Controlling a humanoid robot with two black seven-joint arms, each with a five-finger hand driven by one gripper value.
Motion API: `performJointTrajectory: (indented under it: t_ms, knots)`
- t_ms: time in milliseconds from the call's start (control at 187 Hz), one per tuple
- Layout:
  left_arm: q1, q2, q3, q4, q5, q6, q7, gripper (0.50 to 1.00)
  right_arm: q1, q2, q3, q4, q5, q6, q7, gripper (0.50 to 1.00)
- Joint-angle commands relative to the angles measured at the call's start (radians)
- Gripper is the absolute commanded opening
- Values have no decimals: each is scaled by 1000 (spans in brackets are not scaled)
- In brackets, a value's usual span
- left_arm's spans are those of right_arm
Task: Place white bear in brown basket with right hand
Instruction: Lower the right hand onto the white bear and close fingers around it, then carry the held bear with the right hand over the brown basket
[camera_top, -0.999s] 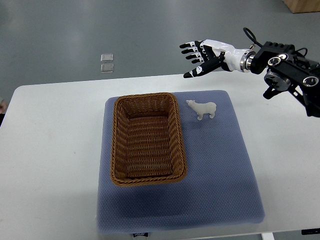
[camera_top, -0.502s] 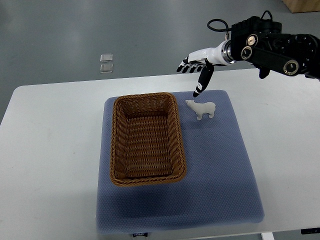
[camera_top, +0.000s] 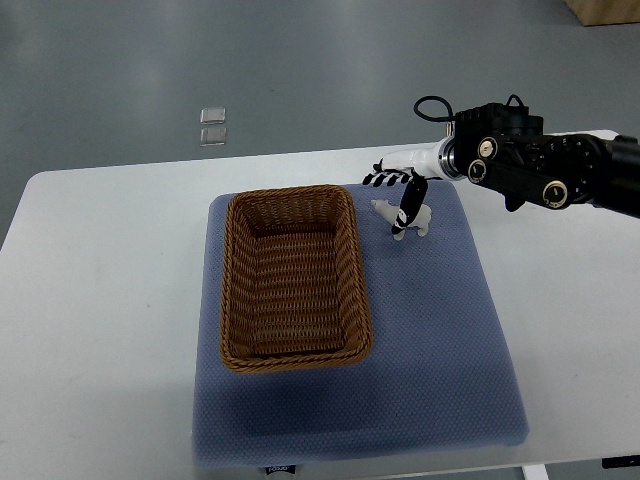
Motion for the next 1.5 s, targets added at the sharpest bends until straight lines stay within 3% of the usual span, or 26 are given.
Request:
performJointTrajectory:
  t_ms: [0,593,705,850,1176,1496]
  knots:
    - [0,0,-2,1,0,0,0,1000,-17,11,-2,-11,-2,-13,2,840]
    - [0,0,-2,6,0,0,0,1000,-75,23,-3,-57,-82,-25,8,717]
    - [0,0,-2,6,0,0,0,1000,-77,22,-3,-57,-85,-28,9,580]
    - [0,0,-2,7,-2,0,0,1000,-71,22,-2,-57,-85,-30,9,500]
    - [0,0,-2,7,-2,0,0,1000,11,-26,1,-28,-66,-13,8,500]
    - [0,0,-2,7,0,0,0,1000,284,-202,-2,183,16,64,5,500]
